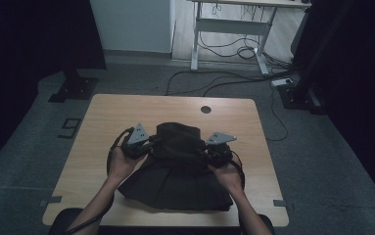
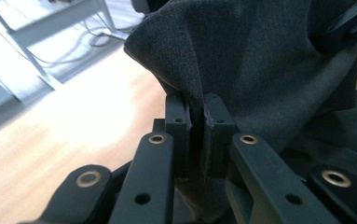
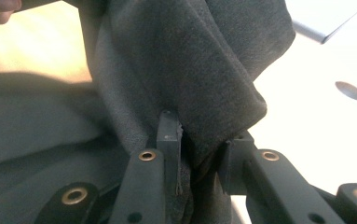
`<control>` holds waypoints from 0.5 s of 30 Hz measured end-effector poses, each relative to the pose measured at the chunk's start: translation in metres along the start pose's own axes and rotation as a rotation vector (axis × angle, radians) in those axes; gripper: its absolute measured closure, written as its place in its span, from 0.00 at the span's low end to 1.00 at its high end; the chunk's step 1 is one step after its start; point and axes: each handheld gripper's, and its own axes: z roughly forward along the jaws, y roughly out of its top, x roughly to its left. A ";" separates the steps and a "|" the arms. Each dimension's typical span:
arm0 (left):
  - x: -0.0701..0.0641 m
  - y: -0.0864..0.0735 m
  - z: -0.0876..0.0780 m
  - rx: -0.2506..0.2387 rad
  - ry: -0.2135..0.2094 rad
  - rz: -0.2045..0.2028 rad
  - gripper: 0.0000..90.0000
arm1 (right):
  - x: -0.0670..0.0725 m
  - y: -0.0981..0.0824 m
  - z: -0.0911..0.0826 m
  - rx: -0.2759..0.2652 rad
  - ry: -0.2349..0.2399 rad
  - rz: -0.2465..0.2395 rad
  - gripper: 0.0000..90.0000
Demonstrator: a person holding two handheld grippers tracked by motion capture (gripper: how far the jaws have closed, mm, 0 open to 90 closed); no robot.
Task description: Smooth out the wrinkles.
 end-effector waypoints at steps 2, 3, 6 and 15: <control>-0.007 -0.008 -0.004 0.019 -0.023 -0.005 0.91 | 0.004 -0.009 -0.001 0.016 0.027 0.018 0.82; -0.011 -0.012 -0.005 0.027 -0.039 -0.015 0.91 | 0.006 -0.013 0.000 0.023 0.043 0.031 0.82; -0.021 -0.026 -0.008 0.059 -0.075 -0.034 0.91 | 0.012 -0.027 0.000 0.039 0.076 0.056 0.82; -0.045 -0.071 0.000 0.191 -0.150 -0.014 0.91 | 0.039 -0.073 0.015 0.154 0.165 0.087 0.81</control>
